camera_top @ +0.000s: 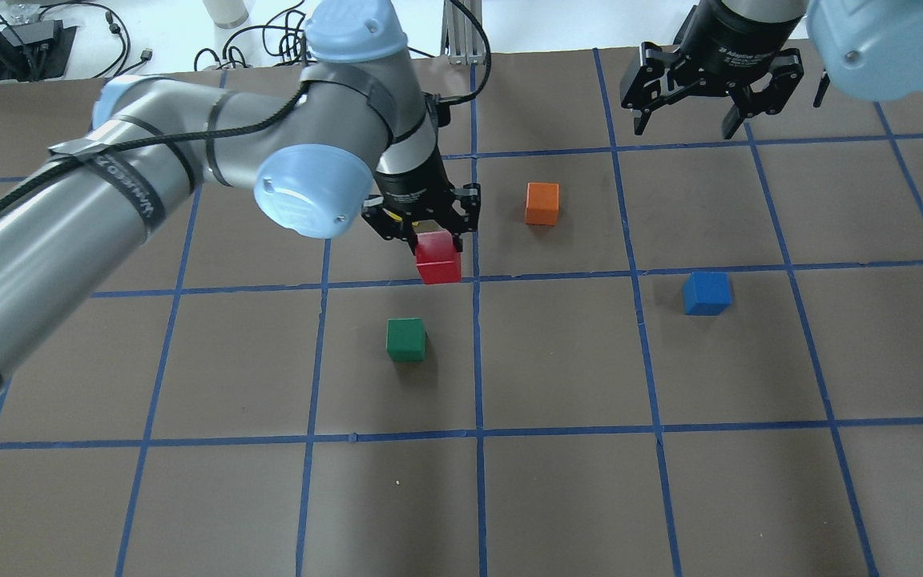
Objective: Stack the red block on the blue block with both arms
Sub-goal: 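Lift the red cube and carry it toward the table centre with the left gripper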
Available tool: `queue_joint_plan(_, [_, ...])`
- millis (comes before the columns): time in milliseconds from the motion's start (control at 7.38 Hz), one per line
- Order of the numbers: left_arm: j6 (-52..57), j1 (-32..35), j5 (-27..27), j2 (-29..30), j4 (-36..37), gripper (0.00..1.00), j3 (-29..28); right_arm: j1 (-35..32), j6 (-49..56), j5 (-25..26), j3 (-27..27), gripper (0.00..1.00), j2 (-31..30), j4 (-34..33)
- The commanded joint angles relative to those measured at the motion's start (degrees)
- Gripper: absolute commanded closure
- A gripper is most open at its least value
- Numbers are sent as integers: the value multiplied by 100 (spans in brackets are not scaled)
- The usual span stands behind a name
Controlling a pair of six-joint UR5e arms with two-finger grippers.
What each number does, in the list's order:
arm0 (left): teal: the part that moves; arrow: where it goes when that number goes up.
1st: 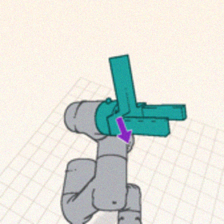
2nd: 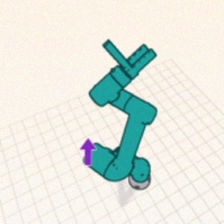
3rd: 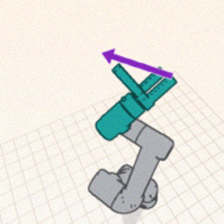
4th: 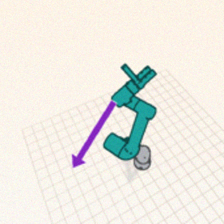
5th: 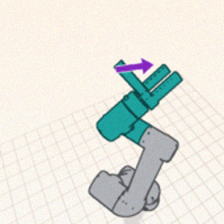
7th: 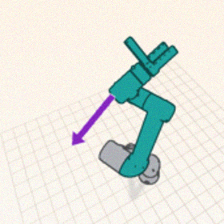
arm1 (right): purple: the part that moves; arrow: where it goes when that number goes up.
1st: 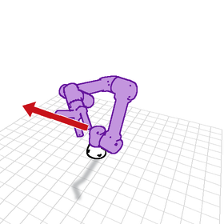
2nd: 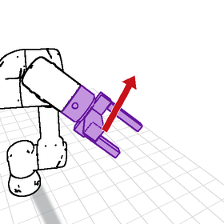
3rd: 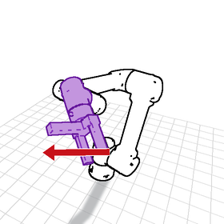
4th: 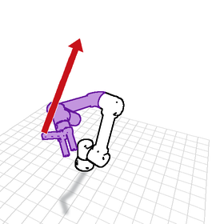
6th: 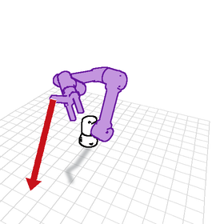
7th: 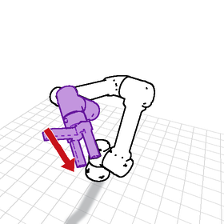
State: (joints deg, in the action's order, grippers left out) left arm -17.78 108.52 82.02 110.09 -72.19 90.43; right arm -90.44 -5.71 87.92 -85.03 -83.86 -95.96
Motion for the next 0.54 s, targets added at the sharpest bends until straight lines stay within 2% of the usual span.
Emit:
queue_joint_plan(0, [-444,371,-54,494,302,100,-8,0,0,-3,-66,3,-25,-10])
queue_joint_plan(271, [-524,503,-54,846,704,97,-8,0,0,-3,-66,3,-25,-10])
queue_joint_plan(406, [-533,581,-28,995,759,87,-8,0,0,-3,-75,3,-25,-10])
